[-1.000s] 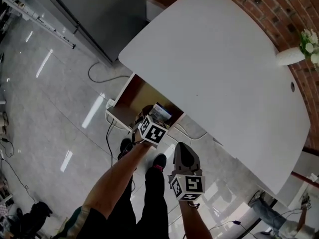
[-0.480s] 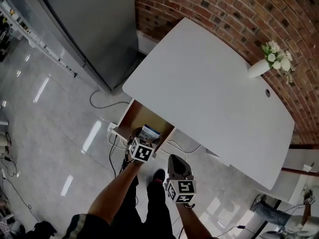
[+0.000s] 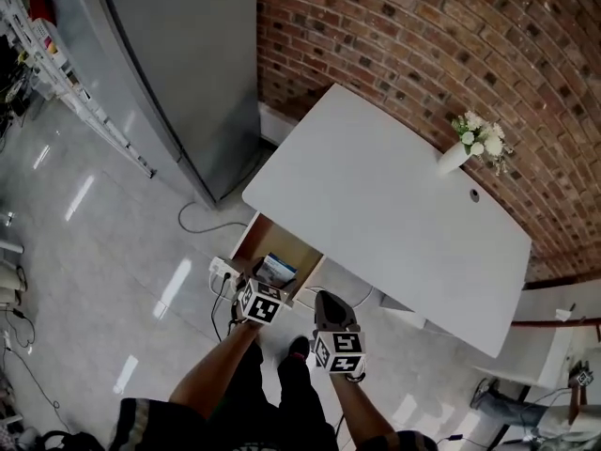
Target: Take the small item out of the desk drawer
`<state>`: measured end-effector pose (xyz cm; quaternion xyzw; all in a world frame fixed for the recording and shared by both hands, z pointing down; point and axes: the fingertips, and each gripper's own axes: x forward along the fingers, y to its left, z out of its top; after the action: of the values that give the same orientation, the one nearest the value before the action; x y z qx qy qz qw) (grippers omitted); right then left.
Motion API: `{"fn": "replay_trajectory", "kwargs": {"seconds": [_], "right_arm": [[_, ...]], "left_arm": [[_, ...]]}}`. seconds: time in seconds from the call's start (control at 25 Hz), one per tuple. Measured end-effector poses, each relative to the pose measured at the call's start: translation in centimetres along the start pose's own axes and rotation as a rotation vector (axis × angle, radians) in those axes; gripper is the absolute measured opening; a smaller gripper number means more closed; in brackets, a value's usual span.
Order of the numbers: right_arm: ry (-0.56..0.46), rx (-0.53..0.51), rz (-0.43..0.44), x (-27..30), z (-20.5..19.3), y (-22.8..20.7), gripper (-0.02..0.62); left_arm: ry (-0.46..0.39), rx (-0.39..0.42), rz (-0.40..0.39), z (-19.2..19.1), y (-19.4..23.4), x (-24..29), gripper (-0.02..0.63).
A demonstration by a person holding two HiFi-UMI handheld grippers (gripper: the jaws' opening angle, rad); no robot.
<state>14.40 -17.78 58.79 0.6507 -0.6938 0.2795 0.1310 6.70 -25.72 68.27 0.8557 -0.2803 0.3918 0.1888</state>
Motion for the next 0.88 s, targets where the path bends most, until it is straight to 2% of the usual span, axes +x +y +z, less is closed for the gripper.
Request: {"fn": "replay_trajectory", "kwargs": {"seconds": [0.16, 0.44, 0.76, 0.88], "right_arm": [[-0.035, -0.023, 0.003, -0.6, 2.8, 0.6, 0.024], [-0.140, -0.067, -0.024, -1.2, 9.4, 0.6, 0.023], [-0.287, -0.148, -0.025, -3.4, 19.4, 1.2, 0.024], [-0.338, -0.169, -0.025, -4.6, 22.3, 1.5, 0.023]], "left_arm": [[-0.049, 0.018, 0.016, 2.9, 0.5, -2.9, 0.444], [-0.188, 0.074, 0.045, 10.2, 2.6, -7.3, 0.445], [-0.380, 0.143, 0.094, 21.1, 4.7, -15.3, 0.445], [-0.428, 0.185, 0.106, 23.6, 4.5, -17.7, 0.445]]}}
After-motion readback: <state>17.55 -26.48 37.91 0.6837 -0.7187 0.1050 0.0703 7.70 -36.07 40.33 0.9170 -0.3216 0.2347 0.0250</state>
